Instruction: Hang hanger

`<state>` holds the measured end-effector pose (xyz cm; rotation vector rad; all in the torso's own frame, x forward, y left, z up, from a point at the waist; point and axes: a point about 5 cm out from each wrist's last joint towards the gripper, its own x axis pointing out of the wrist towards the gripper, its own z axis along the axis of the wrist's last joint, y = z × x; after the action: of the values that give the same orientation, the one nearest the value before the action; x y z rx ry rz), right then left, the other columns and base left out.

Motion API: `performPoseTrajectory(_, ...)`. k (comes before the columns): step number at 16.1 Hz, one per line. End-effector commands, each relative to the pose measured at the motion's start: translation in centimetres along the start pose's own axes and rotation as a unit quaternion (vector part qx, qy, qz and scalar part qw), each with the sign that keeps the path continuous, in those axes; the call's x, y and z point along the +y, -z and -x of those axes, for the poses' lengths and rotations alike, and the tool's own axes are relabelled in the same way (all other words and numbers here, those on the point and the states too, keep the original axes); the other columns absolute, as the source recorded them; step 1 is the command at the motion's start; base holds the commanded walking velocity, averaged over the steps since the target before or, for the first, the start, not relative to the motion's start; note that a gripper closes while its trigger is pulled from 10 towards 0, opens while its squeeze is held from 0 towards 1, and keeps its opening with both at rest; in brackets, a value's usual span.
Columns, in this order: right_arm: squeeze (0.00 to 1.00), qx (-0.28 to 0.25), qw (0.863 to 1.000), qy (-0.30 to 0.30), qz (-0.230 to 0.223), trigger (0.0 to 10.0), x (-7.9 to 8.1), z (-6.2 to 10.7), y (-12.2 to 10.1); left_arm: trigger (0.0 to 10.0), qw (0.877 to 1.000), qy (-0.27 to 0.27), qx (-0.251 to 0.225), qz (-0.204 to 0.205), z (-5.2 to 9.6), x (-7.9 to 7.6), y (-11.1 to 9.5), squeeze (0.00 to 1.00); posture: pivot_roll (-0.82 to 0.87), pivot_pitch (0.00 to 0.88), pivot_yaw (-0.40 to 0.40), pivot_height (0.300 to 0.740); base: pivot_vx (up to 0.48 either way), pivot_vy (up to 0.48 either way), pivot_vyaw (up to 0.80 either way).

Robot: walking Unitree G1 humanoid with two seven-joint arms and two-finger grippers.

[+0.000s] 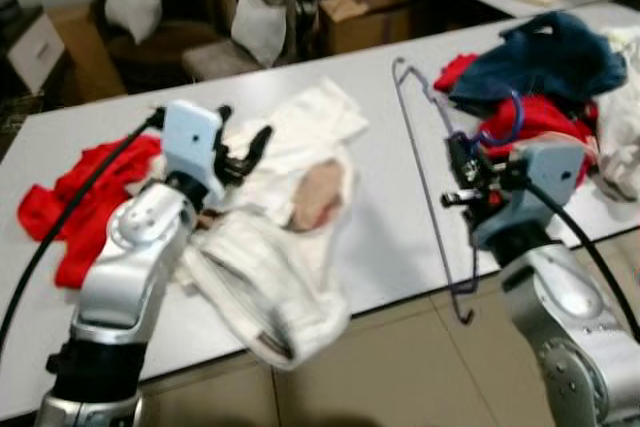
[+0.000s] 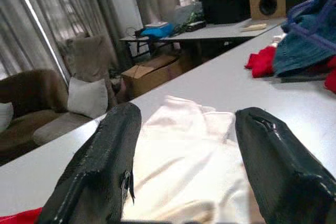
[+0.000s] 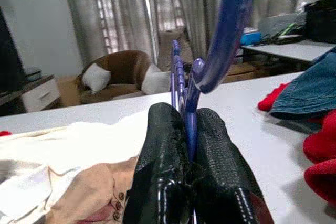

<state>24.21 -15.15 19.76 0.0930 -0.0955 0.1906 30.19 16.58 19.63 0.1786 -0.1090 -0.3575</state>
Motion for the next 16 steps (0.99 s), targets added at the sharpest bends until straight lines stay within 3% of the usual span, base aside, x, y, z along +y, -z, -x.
performPoseTrajectory(1,0.00,-0.002,1.000,0.015,0.000,10.0,-0.9,0.2,0.1,10.0,1.000,0.013,-0.004,-0.010,-0.4,-0.6,-0.2,0.00,-0.14,0.000,0.112,0.740,0.000,-0.480,-0.80)
performPoseTrajectory(4,0.00,0.016,0.999,0.032,-0.008,10.0,-1.9,0.9,0.9,10.0,0.997,0.024,0.036,-0.057,-0.4,-0.8,1.2,0.00,-0.15,0.000,0.118,0.740,0.000,-0.160,-0.16)
performPoseTrajectory(5,0.00,0.037,0.999,0.014,-0.012,10.0,-2.3,1.2,1.4,10.0,0.992,0.022,0.075,-0.097,-0.3,0.1,2.2,0.00,-0.15,0.000,0.120,0.740,0.000,0.000,0.00)
performPoseTrajectory(6,0.00,0.047,0.999,0.004,-0.016,10.0,-2.3,1.2,1.6,10.0,0.990,0.020,0.087,-0.111,-0.2,0.6,2.5,0.00,-0.15,0.000,0.119,0.740,0.000,0.000,0.00)
performPoseTrajectory(7,0.00,0.058,0.998,-0.019,0.009,10.0,-2.4,1.5,1.9,10.0,0.979,0.025,0.112,-0.166,-0.2,1.5,3.0,0.00,-0.14,0.000,0.119,0.740,0.000,0.000,0.00)
performPoseTrajectory(11,0.00,0.059,0.997,-0.046,0.020,10.0,-2.7,1.9,2.1,10.0,0.961,0.019,0.156,-0.226,-1.0,3.9,3.4,0.00,-0.15,0.000,0.116,0.740,0.000,0.000,0.00)
performPoseTrajectory(13,0.00,0.073,0.996,-0.055,0.020,10.0,-3.3,2.1,2.6,10.0,0.943,0.022,0.204,-0.263,-2.2,6.5,3.9,0.00,-0.15,0.000,0.117,0.740,0.000,0.000,0.00)
performPoseTrajectory(14,0.00,0.076,0.995,-0.059,0.021,10.0,-3.3,2.2,2.7,10.0,0.935,0.029,0.217,-0.280,-2.3,7.0,4.1,0.00,-0.15,0.000,0.118,0.740,0.000,0.000,0.00)
performPoseTrajectory(15,0.00,0.078,0.995,-0.064,0.020,10.0,-3.2,2.2,2.8,7.9,0.925,0.043,0.228,-0.302,-2.3,7.3,4.2,0.00,-0.15,0.000,0.121,0.740,0.000,0.000,0.00)
performPoseTrajectory(16,0.00,0.083,0.994,-0.071,0.021,10.0,-3.2,2.3,3.0,4.6,0.910,0.074,0.251,-0.322,-2.4,7.7,4.5,0.00,-0.15,0.000,0.122,0.740,0.000,0.000,0.00)
